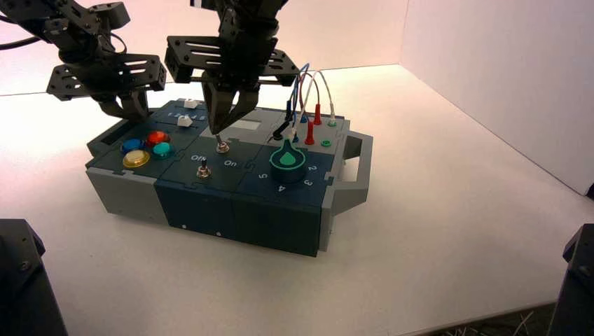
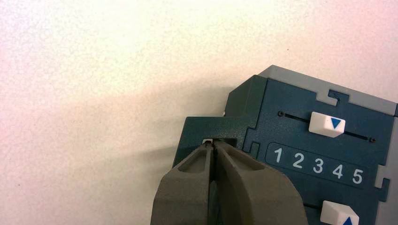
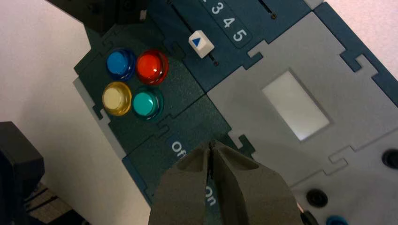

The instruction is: Flip the top switch on with the right gripper.

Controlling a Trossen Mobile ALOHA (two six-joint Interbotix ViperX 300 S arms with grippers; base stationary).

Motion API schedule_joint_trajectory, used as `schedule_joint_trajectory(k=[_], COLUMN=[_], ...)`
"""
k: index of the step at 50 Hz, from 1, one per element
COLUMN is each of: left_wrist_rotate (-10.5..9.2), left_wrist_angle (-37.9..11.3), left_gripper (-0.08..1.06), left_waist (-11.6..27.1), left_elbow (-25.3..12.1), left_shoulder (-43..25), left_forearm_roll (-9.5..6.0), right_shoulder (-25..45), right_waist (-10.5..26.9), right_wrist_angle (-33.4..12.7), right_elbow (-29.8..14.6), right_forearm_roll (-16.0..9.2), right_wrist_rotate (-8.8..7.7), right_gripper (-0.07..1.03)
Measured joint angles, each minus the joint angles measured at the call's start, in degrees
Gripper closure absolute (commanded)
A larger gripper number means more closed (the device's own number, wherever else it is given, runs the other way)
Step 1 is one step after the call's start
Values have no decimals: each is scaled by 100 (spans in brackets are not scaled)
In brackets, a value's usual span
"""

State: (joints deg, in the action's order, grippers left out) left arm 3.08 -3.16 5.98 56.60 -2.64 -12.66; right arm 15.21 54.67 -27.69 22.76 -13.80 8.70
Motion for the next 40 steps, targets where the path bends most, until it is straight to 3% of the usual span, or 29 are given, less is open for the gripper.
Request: schedule_joint_trajectory(k=[13,24,40], left_wrist_rotate=[9,9,9], left_wrist_angle=[0,9,0], left_gripper=[101,101,101], left_waist=[-9,-9,-18], left_elbow=[-35,-35,-44], left_shoulder=[-35,-35,-35], left_forearm_roll=[9,18,18], right_shoulder=[-53,-62,0], right_waist=[-62,-53,-9], right_wrist_angle=[-246,-272,-642], right_elbow=[44,9,-606], right_forearm_roll=[545,756,1037], right_wrist_rotate=[343,396,396], right_gripper=[98,98,98])
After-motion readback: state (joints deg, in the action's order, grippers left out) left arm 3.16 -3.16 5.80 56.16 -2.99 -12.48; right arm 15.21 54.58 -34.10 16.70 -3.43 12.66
